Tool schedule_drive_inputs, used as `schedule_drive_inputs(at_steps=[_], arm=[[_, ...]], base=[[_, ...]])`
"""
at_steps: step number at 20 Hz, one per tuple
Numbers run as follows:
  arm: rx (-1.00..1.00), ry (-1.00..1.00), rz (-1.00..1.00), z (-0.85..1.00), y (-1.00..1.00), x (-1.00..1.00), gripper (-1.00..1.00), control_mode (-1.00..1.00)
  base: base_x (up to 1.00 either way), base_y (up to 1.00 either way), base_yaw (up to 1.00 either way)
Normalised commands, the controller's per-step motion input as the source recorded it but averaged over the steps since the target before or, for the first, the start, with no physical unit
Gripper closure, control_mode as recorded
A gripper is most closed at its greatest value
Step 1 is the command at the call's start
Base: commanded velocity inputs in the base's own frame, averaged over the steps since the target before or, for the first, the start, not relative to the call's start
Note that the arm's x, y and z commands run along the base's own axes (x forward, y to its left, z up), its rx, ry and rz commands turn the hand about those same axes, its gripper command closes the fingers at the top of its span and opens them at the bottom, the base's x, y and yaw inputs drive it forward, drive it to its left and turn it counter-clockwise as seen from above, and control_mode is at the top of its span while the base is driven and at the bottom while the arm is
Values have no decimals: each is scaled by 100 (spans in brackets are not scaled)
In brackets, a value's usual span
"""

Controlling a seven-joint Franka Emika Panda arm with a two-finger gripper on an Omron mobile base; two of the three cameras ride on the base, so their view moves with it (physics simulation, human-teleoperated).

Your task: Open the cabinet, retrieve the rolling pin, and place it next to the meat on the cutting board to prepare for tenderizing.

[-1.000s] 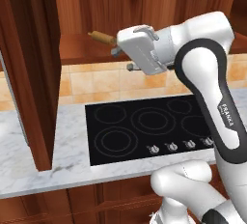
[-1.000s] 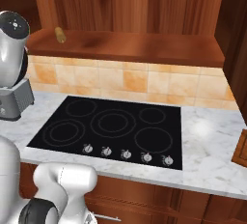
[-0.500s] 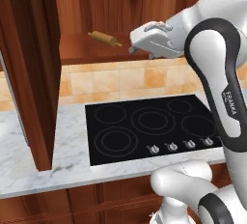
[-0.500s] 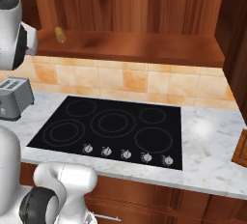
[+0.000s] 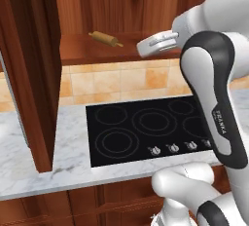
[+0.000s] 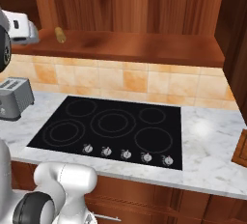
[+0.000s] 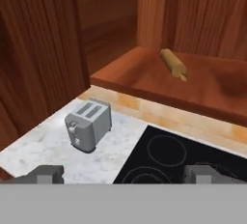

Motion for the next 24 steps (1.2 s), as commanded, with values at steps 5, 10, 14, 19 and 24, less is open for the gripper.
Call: schedule_drive_inputs(at_steps=[5, 10, 14, 19, 24], arm=[[-10, -10, 0, 0, -39, 33, -100, -100], [-5, -1, 0, 0, -40, 58, -100, -100], [0, 0, 0, 0, -17, 74, -100, -100], [1, 3, 0, 0, 1, 87, -100, -100], [0, 4, 0, -4, 6, 81, -100, -100]], base=[[0, 0, 0], [0, 0, 0], [0, 0, 0], [0, 0, 0], [0, 0, 0]])
